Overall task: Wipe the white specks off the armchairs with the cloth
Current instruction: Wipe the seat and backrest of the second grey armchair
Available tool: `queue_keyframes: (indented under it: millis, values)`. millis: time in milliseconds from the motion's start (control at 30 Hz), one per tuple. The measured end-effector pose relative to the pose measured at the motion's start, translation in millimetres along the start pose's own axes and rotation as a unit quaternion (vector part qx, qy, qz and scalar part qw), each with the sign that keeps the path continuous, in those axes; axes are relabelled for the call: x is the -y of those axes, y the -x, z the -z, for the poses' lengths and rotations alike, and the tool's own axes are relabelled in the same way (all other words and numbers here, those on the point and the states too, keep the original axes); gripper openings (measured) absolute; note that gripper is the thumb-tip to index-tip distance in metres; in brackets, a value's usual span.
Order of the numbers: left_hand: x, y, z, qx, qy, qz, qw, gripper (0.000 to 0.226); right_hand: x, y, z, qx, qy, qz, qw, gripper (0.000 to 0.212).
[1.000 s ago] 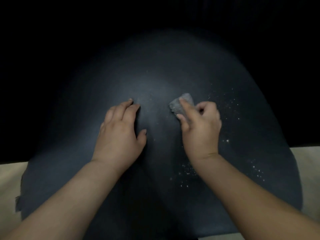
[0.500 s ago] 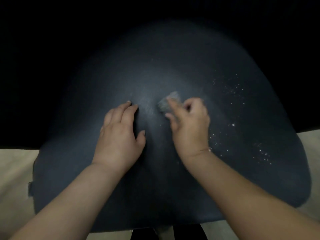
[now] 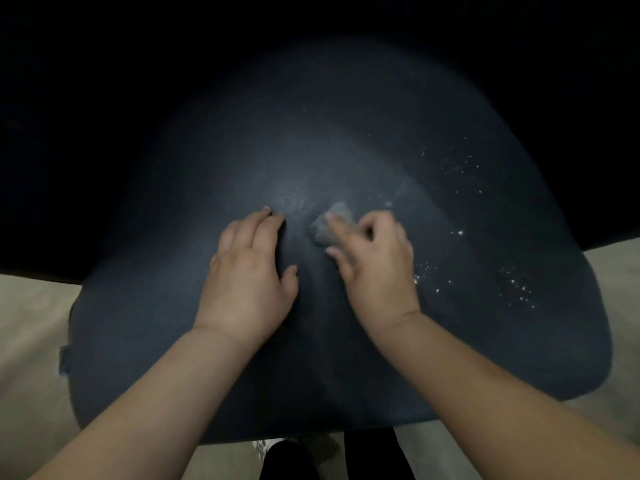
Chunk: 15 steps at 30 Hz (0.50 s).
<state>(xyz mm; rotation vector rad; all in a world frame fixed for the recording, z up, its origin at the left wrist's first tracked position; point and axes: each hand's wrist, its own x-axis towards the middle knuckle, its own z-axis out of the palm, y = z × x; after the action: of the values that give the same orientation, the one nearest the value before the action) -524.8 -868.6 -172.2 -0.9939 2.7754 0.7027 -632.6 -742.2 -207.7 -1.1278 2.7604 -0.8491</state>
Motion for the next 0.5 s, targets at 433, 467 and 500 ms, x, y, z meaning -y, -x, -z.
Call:
queue_keyframes:
  millis: [433,467,500]
  values:
    - [-1,17,-1,0.001,0.001,0.001,1.0,0.068,-23,8,42,0.049,0.0,-0.151,0.987,0.06]
    - [-2,17,-2,0.002,0.001,0.0,1.0,0.068,-21,11,46,0.055,-0.025,-0.163,0.985,0.06]
    - [-3,18,-1,0.002,0.002,-0.002,1.0,0.068,-21,12,51,0.048,-0.051,-0.171,0.983,0.057]
